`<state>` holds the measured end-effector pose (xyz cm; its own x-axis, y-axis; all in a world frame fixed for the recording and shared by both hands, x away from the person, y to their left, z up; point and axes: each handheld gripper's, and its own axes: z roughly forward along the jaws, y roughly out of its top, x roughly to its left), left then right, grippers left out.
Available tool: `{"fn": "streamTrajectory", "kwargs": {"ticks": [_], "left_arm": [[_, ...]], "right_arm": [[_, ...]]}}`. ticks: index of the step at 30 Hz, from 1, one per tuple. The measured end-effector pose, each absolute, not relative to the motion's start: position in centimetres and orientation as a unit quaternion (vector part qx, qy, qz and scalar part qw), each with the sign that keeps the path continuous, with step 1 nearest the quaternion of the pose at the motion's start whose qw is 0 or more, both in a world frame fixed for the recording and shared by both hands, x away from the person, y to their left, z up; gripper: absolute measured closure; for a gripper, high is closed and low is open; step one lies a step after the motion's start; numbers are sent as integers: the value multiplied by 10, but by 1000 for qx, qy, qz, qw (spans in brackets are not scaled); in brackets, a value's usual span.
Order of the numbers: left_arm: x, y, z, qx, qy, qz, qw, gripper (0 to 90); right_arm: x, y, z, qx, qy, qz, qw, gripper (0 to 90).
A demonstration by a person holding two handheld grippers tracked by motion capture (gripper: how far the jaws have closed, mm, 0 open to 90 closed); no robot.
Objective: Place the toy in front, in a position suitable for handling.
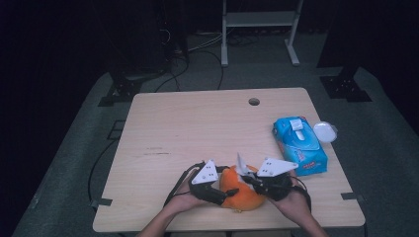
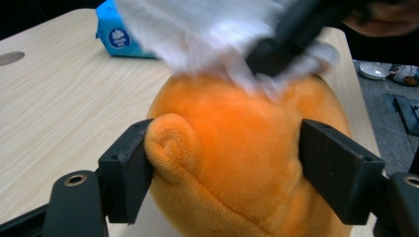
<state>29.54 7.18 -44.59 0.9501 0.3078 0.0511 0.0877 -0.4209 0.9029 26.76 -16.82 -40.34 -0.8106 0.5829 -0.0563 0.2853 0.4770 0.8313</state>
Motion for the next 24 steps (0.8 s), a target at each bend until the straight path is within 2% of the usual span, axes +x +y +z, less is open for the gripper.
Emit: {"fn": "streamTrajectory", "kwargs": {"ticks": [4,6,9,12,20,24], "left_arm": [[295,69,-446,836,115,107,526,237],[294,69,-446,836,114,107,526,237],[294,69,-447,836,113,106,526,236],[295,71,-448,837,115,104,525,237],[295,70,-447,838,117,104,523,243],[290,68,-445,839,97,118,523,257]], "right_arm": [[270,-183,-405,285,836,439,166,854],[267,-177,-404,276,837,441,171,854],[261,-162,-402,252,838,459,155,853],[258,-154,-402,236,847,447,165,853],[270,-186,-405,290,833,440,167,854],[266,-176,-402,276,830,457,161,854]]}}
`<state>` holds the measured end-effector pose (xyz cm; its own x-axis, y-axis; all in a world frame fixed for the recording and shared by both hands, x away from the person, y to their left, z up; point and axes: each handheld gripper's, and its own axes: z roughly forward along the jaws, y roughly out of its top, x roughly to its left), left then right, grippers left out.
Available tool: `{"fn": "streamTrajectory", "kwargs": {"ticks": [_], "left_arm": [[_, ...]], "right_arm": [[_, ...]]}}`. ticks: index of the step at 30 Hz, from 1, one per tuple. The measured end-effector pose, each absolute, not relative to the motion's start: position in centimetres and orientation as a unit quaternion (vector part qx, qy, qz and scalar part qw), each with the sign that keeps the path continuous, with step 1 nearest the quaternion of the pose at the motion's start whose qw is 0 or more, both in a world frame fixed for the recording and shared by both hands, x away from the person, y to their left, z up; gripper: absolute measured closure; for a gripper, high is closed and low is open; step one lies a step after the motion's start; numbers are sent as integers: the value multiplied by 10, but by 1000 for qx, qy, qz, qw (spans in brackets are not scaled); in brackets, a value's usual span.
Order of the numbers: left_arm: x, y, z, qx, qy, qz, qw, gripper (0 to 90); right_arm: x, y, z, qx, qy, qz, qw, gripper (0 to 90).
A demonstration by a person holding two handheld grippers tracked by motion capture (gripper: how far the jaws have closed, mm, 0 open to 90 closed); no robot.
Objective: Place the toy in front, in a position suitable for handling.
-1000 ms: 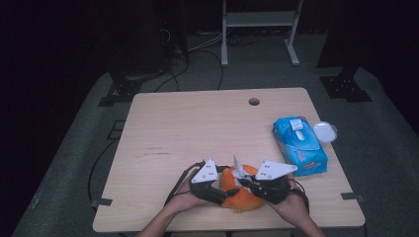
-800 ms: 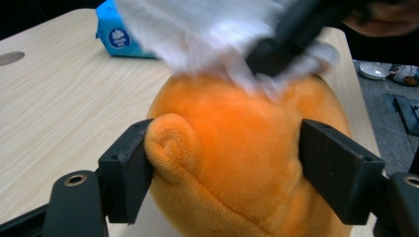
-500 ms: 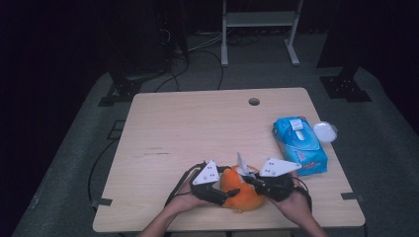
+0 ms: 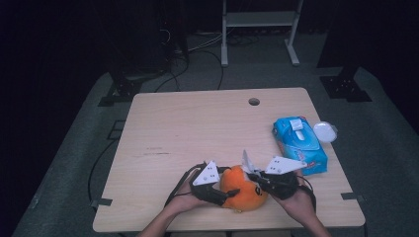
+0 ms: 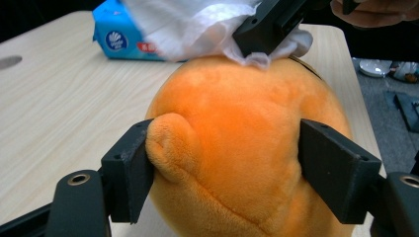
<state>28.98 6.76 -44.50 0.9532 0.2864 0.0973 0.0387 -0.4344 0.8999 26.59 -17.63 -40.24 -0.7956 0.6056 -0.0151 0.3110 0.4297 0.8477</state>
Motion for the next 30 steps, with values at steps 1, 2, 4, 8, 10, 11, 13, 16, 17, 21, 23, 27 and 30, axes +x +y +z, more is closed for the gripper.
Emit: {"fn": "streamTrajectory", "kwargs": {"ticks": [1,2,4,8,10,11,13,16,17,21,23,27,30], "left_arm": [[288,66,-444,840,90,125,520,258],[286,66,-444,842,87,130,516,262],[286,67,-443,843,86,134,514,268],[283,66,-443,843,79,139,514,279],[282,64,-441,844,75,141,511,279],[281,63,-441,846,73,143,509,280],[281,63,-440,847,71,144,507,279],[287,70,-438,844,92,114,516,217],[290,73,-437,840,103,98,523,182],[300,75,-444,835,146,40,529,96],[298,73,-447,836,141,35,529,164],[287,68,-438,848,108,86,512,293],[276,61,-436,849,66,118,511,306]], "right_arm": [[265,-172,-401,270,830,461,160,853],[264,-166,-400,268,832,460,159,852],[265,-162,-400,259,837,451,168,853],[271,-175,-401,283,831,449,165,853],[276,-183,-403,299,825,452,159,853],[277,-185,-404,308,820,459,152,853],[276,-183,-404,307,818,463,150,853],[274,-177,-405,294,825,458,152,855],[274,-177,-406,288,828,456,152,855],[270,-177,-405,266,836,456,146,855],[268,-177,-404,261,840,451,151,856],[266,-175,-399,270,831,457,165,856],[260,-168,-391,262,823,482,149,856]]}}
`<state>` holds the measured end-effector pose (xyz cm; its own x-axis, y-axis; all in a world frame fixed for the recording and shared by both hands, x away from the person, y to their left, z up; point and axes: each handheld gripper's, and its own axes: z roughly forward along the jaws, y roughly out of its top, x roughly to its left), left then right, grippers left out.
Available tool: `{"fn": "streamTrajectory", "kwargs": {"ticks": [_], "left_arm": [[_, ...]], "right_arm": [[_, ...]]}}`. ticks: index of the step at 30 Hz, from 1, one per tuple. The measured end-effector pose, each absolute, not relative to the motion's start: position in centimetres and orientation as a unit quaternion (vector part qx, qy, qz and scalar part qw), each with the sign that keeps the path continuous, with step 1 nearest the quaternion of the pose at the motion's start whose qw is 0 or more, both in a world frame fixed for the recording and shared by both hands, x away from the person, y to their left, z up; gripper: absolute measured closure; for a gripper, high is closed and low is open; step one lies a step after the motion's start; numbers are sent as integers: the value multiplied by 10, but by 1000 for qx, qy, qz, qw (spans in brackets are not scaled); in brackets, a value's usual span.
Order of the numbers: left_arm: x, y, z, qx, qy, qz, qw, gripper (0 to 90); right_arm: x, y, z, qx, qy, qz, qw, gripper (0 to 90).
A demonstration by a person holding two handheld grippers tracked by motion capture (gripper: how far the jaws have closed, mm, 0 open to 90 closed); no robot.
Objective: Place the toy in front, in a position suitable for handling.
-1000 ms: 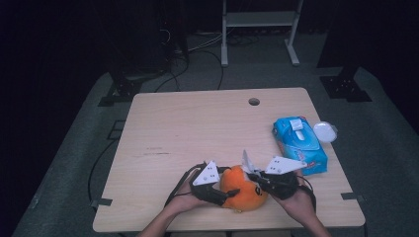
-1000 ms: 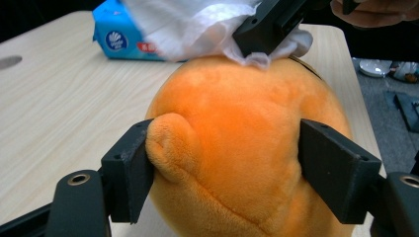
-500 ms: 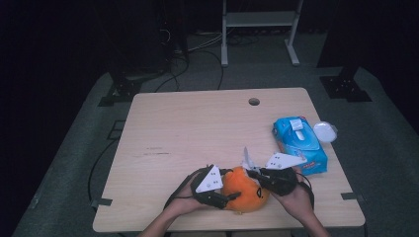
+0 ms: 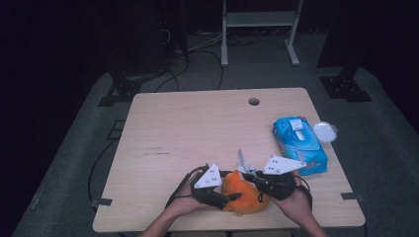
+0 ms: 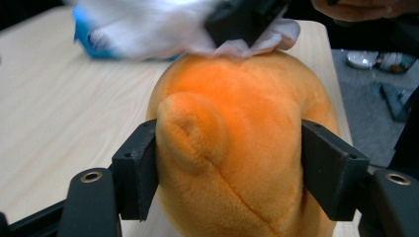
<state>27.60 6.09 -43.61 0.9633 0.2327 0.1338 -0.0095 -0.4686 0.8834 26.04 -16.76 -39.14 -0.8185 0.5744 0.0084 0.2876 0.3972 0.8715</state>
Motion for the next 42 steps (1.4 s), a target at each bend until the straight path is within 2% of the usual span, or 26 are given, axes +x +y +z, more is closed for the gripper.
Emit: {"fn": "streamTrajectory", "kwargs": {"ticks": [4,13,16,18,27,36,40,42], "left_arm": [[272,60,-435,850,45,137,507,308],[277,63,-438,848,59,126,511,314],[280,65,-439,849,71,119,509,314],[283,69,-441,849,83,113,509,314],[295,79,-447,847,121,86,511,316],[303,86,-451,840,155,60,517,313],[304,84,-447,827,159,52,537,229],[304,86,-444,823,158,47,544,205]], "right_arm": [[255,-158,-387,247,826,482,155,856],[271,-189,-397,307,811,478,141,856],[266,-181,-396,291,810,495,122,856],[266,-177,-398,284,817,484,130,855],[280,-206,-414,337,810,459,138,857],[258,-176,-401,275,827,469,141,856],[268,-183,-408,298,825,460,138,856],[271,-185,-411,304,825,451,152,855]]}}
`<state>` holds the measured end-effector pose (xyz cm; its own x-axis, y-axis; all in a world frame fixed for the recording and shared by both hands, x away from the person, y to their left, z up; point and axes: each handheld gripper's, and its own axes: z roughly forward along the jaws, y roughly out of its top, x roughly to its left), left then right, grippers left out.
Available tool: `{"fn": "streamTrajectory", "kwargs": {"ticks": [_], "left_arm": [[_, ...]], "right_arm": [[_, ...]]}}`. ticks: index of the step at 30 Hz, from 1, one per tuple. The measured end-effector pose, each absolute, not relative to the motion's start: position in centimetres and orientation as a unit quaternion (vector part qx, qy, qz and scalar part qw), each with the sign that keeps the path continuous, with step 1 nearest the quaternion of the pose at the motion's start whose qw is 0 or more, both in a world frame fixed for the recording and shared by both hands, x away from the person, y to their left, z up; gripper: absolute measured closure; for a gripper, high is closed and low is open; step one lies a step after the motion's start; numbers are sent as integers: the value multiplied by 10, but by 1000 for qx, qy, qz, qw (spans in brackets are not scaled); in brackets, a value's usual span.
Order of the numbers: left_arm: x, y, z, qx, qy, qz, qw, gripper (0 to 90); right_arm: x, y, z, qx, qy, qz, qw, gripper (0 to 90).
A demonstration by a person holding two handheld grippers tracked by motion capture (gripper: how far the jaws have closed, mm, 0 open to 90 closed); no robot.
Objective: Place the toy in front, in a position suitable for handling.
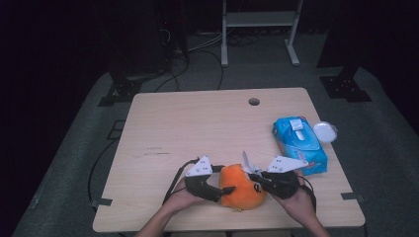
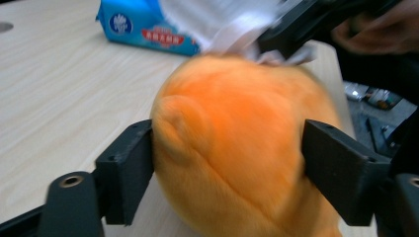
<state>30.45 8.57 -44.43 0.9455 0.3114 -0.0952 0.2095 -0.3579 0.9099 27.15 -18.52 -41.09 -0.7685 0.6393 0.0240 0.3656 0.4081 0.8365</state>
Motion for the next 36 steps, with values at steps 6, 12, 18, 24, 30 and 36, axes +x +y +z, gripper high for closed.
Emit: {"fn": "streamTrajectory", "kwargs": {"ticks": [6,12,18,24,30,36], "left_arm": [[302,87,-446,824,148,42,545,252],[299,82,-445,829,148,59,536,355],[299,83,-447,832,155,63,529,353],[298,78,-445,831,147,48,534,263],[297,77,-445,832,151,57,531,352],[297,75,-445,832,162,62,528,373]], "right_arm": [[284,-196,-417,335,815,445,159,851],[273,-187,-405,322,811,456,175,856],[260,-162,-400,277,827,463,161,853],[270,-173,-405,293,823,460,161,855],[273,-173,-407,297,825,450,170,856],[260,-160,-398,268,827,466,161,858]]}}
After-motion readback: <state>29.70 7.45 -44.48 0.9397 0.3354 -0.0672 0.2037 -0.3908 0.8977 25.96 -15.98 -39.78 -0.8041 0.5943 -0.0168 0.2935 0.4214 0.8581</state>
